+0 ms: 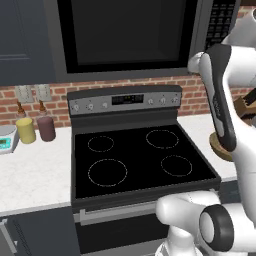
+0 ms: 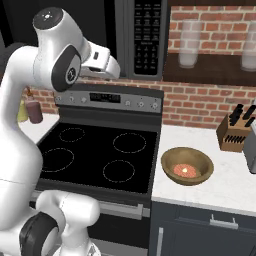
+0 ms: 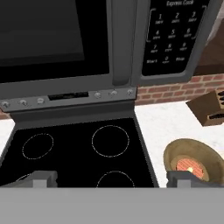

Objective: Open the microwave, place the bowl with waffle inside the microwave, then close the microwave door and turn it on.

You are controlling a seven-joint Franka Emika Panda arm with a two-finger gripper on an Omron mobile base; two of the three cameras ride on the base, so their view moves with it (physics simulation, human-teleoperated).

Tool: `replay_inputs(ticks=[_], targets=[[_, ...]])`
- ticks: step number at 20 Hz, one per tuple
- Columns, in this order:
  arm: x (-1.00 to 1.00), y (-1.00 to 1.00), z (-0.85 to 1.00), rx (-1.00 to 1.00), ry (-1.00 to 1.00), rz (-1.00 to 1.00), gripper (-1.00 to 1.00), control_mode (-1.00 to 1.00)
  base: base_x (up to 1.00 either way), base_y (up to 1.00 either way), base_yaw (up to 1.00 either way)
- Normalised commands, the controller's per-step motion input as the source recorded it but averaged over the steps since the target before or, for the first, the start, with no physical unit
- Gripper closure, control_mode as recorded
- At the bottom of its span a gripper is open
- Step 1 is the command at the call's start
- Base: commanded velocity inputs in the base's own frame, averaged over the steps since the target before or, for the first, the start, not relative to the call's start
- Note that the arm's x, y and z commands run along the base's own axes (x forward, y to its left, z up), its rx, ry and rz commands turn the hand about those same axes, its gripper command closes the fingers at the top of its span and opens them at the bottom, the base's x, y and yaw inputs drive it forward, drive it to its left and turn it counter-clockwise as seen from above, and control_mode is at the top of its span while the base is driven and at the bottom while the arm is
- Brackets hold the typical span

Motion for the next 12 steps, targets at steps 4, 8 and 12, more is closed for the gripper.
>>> replay_inputs(ticks=[4, 8, 12], targets=[[0.57, -0.15, -0.03, 0.00, -0.01, 0.00, -1.00, -1.00, 0.00, 0.00, 0.00], [0.58, -0.25, -0.01, 0.00, 0.00, 0.00, -1.00, -1.00, 0.00, 0.00, 0.00], [0.57, -0.20, 0.00, 0.00, 0.00, 0.00, -1.00, -1.00, 0.00, 0.00, 0.00]])
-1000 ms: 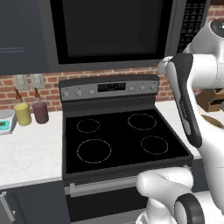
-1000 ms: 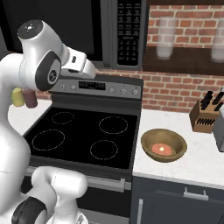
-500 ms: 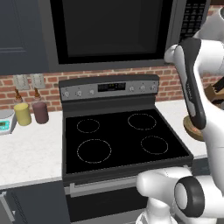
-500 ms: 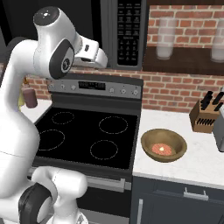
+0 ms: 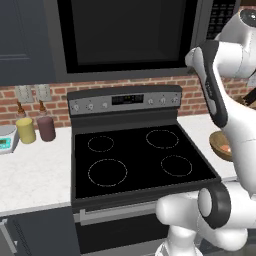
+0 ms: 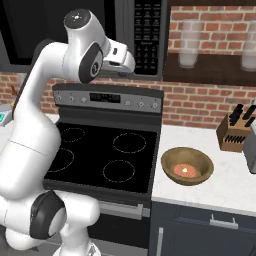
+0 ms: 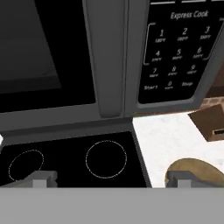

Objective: Open the microwave, place the bowl with waffle inside the microwave, then close the microwave door and turn it on.

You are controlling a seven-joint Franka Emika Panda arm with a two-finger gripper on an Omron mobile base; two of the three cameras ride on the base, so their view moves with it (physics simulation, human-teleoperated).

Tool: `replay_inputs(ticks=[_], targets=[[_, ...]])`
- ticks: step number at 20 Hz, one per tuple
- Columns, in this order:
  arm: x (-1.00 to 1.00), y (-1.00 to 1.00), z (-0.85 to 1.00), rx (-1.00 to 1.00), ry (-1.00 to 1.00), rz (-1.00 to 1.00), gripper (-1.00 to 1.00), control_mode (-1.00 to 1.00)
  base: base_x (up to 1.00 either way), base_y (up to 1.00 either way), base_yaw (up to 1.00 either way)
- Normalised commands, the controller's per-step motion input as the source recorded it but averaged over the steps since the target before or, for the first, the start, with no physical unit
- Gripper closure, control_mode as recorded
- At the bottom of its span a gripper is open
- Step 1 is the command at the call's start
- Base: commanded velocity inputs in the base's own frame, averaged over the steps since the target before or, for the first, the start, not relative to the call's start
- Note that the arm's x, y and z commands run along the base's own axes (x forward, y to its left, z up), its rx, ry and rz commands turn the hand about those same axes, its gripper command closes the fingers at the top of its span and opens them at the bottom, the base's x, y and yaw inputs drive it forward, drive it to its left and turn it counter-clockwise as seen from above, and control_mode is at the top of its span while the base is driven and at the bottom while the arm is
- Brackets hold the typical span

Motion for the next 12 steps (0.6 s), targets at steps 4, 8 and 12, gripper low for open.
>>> replay_inputs(ticks=[4, 8, 12], targets=[[0.58, -0.15, 0.00, 0.00, 0.00, 0.00, -1.00, -1.00, 0.00, 0.00, 0.00], [0.65, 0.00, 0.00, 0.00, 0.00, 0.00, -1.00, -1.00, 0.00, 0.00, 0.00], [0.66, 0.00, 0.00, 0.00, 0.00, 0.00, -1.00, -1.00, 0.00, 0.00, 0.00]])
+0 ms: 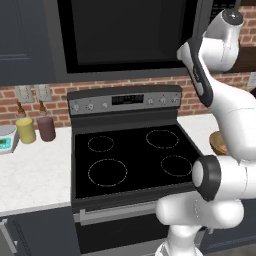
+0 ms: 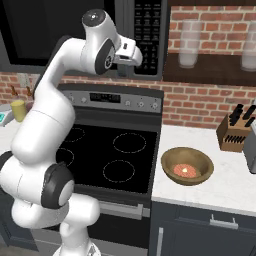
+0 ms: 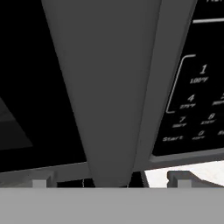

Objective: Open the microwave, place the bowl with waffle inside the microwave, then close the microwave door and turn it on.

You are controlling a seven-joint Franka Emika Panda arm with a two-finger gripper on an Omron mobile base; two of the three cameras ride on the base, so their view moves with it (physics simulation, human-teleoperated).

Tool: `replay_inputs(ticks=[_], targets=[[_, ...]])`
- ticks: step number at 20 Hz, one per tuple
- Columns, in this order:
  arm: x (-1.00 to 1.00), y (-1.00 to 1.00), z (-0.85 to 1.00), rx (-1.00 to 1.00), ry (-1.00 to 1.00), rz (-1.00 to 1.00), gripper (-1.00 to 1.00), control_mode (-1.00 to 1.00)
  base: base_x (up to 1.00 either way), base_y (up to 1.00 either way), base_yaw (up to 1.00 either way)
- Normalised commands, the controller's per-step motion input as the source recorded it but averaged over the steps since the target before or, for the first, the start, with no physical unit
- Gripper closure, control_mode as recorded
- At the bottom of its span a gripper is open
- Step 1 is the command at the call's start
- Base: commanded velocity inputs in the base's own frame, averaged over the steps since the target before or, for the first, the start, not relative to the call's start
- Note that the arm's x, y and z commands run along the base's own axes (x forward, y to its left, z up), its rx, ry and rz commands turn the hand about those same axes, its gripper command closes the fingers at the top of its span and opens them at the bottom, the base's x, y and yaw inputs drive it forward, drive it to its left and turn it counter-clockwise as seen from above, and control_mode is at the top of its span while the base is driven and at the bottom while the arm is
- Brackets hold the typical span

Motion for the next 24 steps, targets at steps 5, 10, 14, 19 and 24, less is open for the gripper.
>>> replay_inputs(ticks=[5, 10, 14, 19, 24], targets=[[0.54, -0.10, 0.00, 0.00, 0.00, 0.00, -1.00, -1.00, 0.00, 0.00, 0.00], [0.43, -0.01, -0.14, 0.00, -0.01, 0.00, -1.00, -1.00, 0.00, 0.00, 0.00], [0.43, 0.00, -0.57, 0.00, -0.21, 0.02, -1.00, -1.00, 0.00, 0.00, 0.00], [0.59, 0.00, -0.91, -0.05, -0.39, 0.06, -1.00, -1.00, 0.00, 0.00, 0.00], [0.96, 0.00, -0.62, -0.01, -0.14, 0.04, 1.00, -1.00, 0.00, 0.00, 0.00]])
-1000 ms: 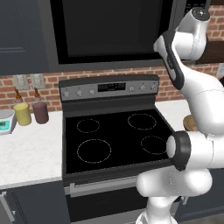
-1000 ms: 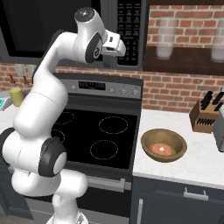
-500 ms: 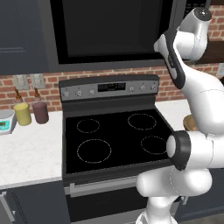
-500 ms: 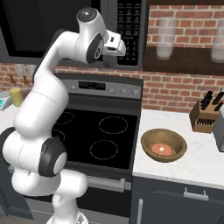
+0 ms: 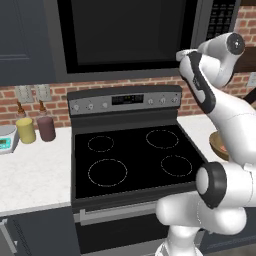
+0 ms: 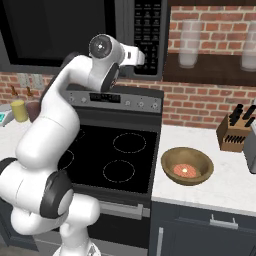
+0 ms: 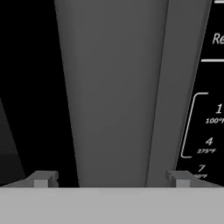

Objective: Open the microwave, place the bowl with waffle inside the microwave, then close the microwave door and turn it on.

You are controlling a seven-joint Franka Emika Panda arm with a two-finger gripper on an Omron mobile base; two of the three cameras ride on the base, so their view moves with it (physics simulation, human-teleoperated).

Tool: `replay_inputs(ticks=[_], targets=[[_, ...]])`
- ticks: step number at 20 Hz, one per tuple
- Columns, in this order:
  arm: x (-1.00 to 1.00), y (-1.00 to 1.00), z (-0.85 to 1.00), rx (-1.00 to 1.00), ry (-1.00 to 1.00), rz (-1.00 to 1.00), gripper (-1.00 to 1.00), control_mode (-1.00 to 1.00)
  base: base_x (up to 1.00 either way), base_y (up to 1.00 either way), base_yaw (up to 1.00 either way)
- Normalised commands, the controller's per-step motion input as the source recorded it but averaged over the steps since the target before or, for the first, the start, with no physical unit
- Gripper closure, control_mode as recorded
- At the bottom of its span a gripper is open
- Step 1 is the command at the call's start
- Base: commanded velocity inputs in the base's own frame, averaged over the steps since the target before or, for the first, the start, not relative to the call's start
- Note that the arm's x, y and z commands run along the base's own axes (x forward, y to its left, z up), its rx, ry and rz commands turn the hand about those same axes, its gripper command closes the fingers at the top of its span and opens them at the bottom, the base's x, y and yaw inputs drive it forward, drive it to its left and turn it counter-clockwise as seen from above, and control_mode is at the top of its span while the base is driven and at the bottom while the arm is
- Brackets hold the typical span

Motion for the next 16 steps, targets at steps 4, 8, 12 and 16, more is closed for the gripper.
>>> replay_inputs(ticks=[4, 8, 12, 16], targets=[[1.00, 0.00, -0.36, 0.00, 0.00, 0.04, 1.00, -1.00, 0.00, 0.00, 0.00], [0.98, 0.05, -0.33, 0.00, 0.00, 0.08, 1.00, -1.00, 0.00, 0.00, 0.00], [0.91, 0.70, -0.52, 0.00, -0.07, 0.07, 1.00, -1.00, 0.00, 0.00, 0.00], [0.80, 0.86, -0.33, 0.00, 0.00, 0.07, 1.00, -1.00, 0.00, 0.00, 0.00]])
